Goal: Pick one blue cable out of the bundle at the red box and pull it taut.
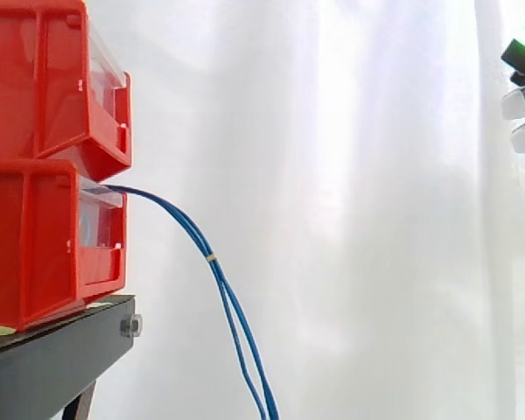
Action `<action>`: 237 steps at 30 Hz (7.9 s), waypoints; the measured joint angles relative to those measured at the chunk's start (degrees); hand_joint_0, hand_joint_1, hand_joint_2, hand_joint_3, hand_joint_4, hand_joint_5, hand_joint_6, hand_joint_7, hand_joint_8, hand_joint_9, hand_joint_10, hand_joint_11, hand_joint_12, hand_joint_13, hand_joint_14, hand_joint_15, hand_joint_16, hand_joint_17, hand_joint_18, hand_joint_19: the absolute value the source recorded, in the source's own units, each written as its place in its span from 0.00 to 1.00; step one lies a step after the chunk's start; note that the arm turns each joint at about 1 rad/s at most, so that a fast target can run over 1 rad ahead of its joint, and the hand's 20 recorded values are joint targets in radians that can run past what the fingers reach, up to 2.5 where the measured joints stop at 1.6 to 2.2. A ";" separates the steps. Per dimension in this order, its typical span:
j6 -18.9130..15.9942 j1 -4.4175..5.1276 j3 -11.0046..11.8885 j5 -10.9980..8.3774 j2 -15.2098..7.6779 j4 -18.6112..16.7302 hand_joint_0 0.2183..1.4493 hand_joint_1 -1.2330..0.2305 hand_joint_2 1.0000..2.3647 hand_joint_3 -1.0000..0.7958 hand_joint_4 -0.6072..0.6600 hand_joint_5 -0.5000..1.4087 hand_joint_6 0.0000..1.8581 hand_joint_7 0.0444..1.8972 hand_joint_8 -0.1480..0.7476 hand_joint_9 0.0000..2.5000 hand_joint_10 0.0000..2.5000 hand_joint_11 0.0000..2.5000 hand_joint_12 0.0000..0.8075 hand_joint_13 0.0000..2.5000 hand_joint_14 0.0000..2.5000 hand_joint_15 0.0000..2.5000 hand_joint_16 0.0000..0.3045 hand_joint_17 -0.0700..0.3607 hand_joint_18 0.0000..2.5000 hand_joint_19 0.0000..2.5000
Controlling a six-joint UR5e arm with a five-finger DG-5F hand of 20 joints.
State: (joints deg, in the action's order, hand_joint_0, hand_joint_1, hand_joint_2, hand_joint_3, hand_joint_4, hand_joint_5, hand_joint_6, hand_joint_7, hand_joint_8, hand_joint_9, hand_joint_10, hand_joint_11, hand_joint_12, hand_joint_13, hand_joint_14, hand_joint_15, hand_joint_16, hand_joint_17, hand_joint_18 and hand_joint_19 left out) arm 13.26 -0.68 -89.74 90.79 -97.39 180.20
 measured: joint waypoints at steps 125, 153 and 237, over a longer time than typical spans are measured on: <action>-7.24 3.80 22.18 -2.29 -39.98 -30.58 0.26 0.30 0.00 0.28 0.67 0.21 0.27 0.67 0.50 0.18 0.00 0.06 0.40 0.13 0.00 0.04 0.18 0.45 0.07 0.05; -7.03 3.84 22.16 -2.37 -39.98 -31.03 0.29 0.31 0.01 0.37 0.64 0.17 0.47 0.50 0.51 0.20 0.00 0.10 0.40 0.15 0.00 0.05 0.17 0.43 0.10 0.07; -4.80 8.13 25.40 -12.15 -43.85 -34.01 0.22 0.35 0.00 0.28 0.66 0.20 0.28 0.66 0.54 0.21 0.00 0.10 0.42 0.15 0.00 0.06 0.19 0.46 0.11 0.09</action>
State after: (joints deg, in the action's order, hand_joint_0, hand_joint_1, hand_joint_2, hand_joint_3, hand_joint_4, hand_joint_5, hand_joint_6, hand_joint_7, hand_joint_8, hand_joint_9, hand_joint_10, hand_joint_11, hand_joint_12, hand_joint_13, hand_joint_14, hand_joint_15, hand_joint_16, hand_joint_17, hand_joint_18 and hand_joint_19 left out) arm 8.47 7.45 -64.34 78.63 -141.24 146.19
